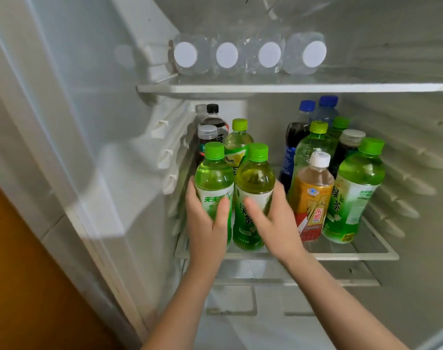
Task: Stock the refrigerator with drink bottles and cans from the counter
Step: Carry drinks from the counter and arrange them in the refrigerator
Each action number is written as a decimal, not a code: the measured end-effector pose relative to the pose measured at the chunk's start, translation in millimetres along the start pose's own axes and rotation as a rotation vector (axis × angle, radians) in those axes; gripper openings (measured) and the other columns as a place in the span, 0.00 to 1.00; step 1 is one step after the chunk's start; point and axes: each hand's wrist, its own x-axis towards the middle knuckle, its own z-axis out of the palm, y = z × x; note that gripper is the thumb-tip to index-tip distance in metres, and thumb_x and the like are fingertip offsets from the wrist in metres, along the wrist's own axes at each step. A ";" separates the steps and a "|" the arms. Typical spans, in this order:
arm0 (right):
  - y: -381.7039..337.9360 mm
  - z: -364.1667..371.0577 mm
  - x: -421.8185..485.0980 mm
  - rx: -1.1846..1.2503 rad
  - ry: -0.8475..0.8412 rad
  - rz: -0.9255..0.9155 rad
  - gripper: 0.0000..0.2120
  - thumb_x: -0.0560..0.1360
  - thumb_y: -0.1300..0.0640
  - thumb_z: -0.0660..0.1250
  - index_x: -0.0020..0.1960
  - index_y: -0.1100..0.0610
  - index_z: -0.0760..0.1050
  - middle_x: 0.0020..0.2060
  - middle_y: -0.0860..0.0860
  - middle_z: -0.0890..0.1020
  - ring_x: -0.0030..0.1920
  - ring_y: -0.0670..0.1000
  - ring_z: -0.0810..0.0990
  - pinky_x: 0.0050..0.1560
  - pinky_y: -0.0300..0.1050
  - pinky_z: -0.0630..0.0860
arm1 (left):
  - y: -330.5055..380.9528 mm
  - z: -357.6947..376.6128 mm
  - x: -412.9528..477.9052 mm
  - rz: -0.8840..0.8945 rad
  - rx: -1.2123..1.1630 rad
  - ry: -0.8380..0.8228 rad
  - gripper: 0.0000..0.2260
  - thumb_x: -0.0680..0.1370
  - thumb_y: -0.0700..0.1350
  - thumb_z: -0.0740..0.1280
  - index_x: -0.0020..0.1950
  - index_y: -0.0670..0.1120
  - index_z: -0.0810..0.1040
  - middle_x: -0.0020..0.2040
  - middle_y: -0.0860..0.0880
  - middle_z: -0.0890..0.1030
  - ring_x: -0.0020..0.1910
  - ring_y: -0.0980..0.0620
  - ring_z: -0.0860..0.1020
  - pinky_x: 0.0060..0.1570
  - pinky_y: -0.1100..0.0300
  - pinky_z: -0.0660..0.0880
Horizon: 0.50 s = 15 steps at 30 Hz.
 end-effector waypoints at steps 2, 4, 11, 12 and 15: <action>11.5 1.1 -19.9 -0.076 -0.040 0.019 0.22 0.72 0.41 0.67 0.63 0.39 0.64 0.55 0.35 0.75 0.56 0.37 0.75 0.54 0.35 0.74 | -15.4 -3.8 -18.1 -0.048 0.086 -0.030 0.34 0.75 0.52 0.66 0.77 0.49 0.54 0.73 0.50 0.65 0.71 0.53 0.66 0.68 0.48 0.68; 21.2 0.3 -30.6 -0.124 -0.044 0.092 0.23 0.71 0.45 0.70 0.63 0.42 0.67 0.55 0.40 0.76 0.56 0.39 0.75 0.55 0.42 0.75 | -24.6 -7.8 -26.3 -0.071 0.128 -0.031 0.35 0.76 0.46 0.69 0.77 0.47 0.54 0.74 0.48 0.63 0.72 0.51 0.64 0.69 0.45 0.67; 28.1 4.7 -10.2 -0.120 -0.131 0.206 0.23 0.72 0.51 0.72 0.64 0.49 0.67 0.55 0.46 0.78 0.55 0.43 0.76 0.54 0.43 0.77 | -25.0 -2.4 -12.0 -0.086 0.185 -0.054 0.35 0.75 0.41 0.70 0.77 0.46 0.55 0.72 0.49 0.66 0.70 0.54 0.66 0.69 0.54 0.67; 28.4 6.9 -5.1 -0.118 -0.135 0.219 0.24 0.72 0.52 0.72 0.64 0.51 0.67 0.56 0.47 0.78 0.55 0.44 0.76 0.55 0.45 0.77 | -25.3 -1.2 -6.6 -0.088 0.197 -0.057 0.35 0.75 0.40 0.70 0.77 0.46 0.55 0.72 0.49 0.66 0.69 0.55 0.66 0.68 0.57 0.66; 31.3 14.3 7.5 -0.128 -0.128 0.228 0.23 0.73 0.53 0.71 0.65 0.55 0.67 0.56 0.49 0.76 0.57 0.48 0.75 0.56 0.48 0.76 | -28.9 0.7 12.4 -0.115 0.180 -0.084 0.34 0.74 0.38 0.69 0.76 0.46 0.56 0.69 0.48 0.68 0.66 0.55 0.68 0.67 0.57 0.68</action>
